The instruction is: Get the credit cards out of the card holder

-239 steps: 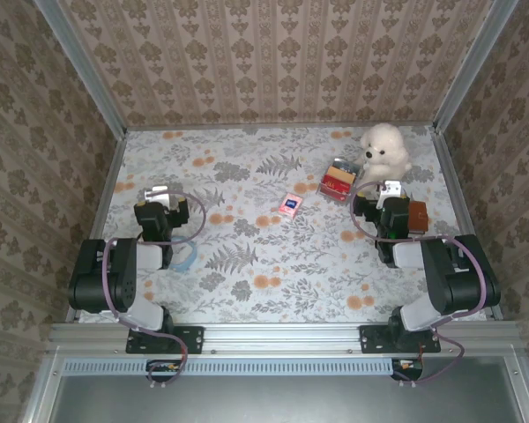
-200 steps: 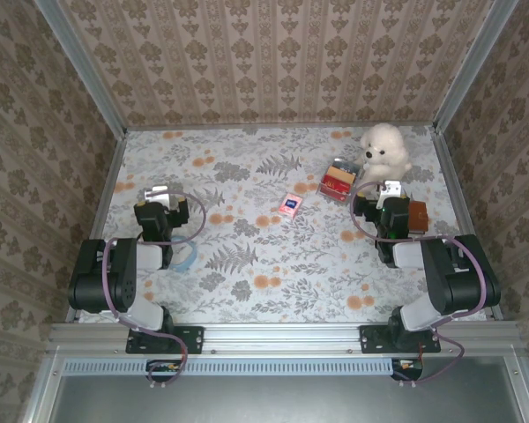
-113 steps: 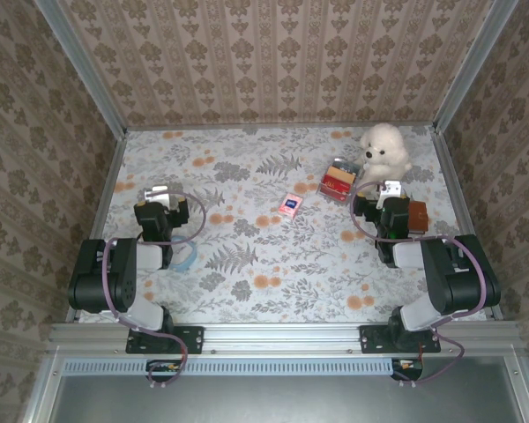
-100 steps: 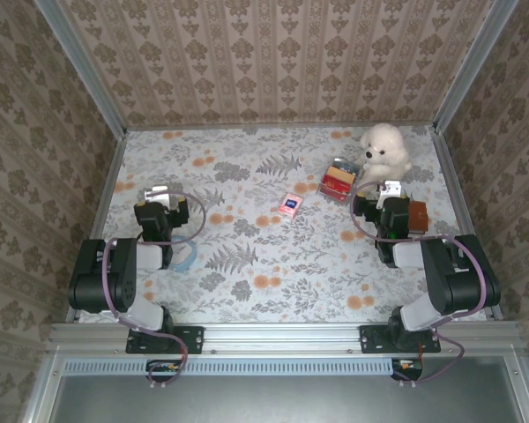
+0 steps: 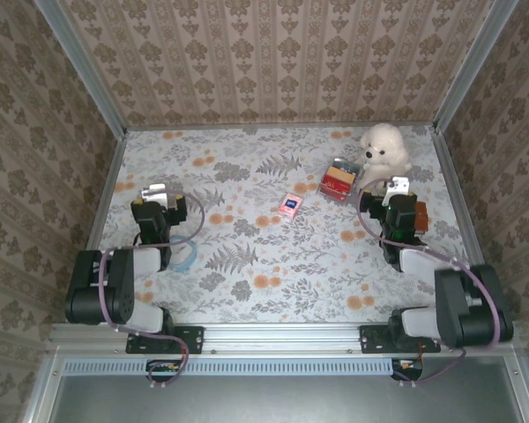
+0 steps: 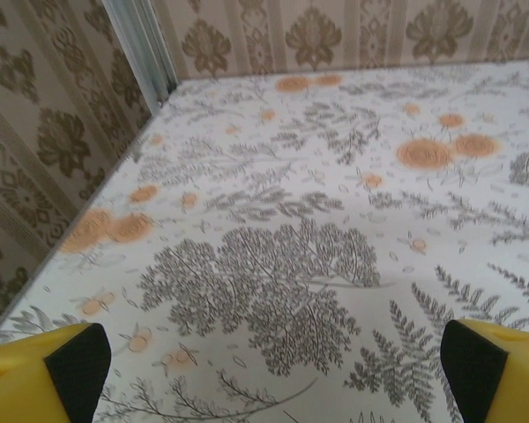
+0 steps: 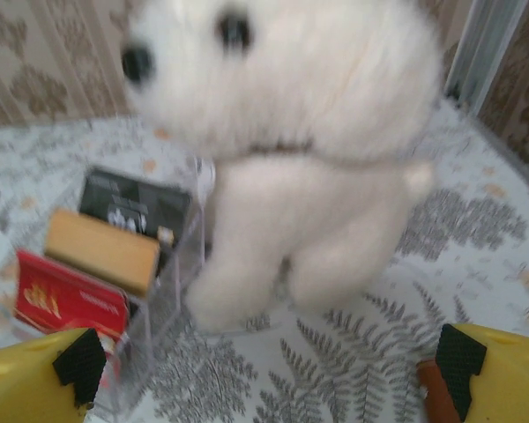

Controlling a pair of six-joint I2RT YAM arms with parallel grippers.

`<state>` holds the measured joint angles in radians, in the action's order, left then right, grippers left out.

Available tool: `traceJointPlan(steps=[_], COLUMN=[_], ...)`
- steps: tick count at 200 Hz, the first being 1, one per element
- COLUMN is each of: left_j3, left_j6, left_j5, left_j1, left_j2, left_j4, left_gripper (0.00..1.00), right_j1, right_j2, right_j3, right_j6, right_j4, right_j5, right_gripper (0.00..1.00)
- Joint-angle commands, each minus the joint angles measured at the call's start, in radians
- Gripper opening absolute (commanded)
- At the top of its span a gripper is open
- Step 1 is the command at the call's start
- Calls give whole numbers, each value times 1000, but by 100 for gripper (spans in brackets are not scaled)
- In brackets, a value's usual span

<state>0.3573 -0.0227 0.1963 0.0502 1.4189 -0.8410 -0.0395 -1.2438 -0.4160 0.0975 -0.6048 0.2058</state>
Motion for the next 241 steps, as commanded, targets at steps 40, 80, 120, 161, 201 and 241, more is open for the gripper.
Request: traceJointPlan(steps=[40,80,120,161,201,241], left_j3=[121,144,126,126,125,116], left_j6=[43,106,125,131,130,133], left_j5=[43,60,55,59,40,63], left_j1=[25,25,25,26,27,28], left_j2=[-101,-166,-212,-229,-223,-218], left_j4=[330,434,429,447,442,433], left_gripper=[100,100,100,100,100,100], right_j1=[7,17,144,326,406,406], right_j2=[243,224,97,-107,-358,-538], right_j3=[-274,-326,-369,-444,-653,-808], right_j6=[371,393,503,507,477,454], right_j4=[838,935,993,978,1096,1189], right_j5=[283,242,62,-182,-174,-61], right_gripper=[100,100,100,90,81,80])
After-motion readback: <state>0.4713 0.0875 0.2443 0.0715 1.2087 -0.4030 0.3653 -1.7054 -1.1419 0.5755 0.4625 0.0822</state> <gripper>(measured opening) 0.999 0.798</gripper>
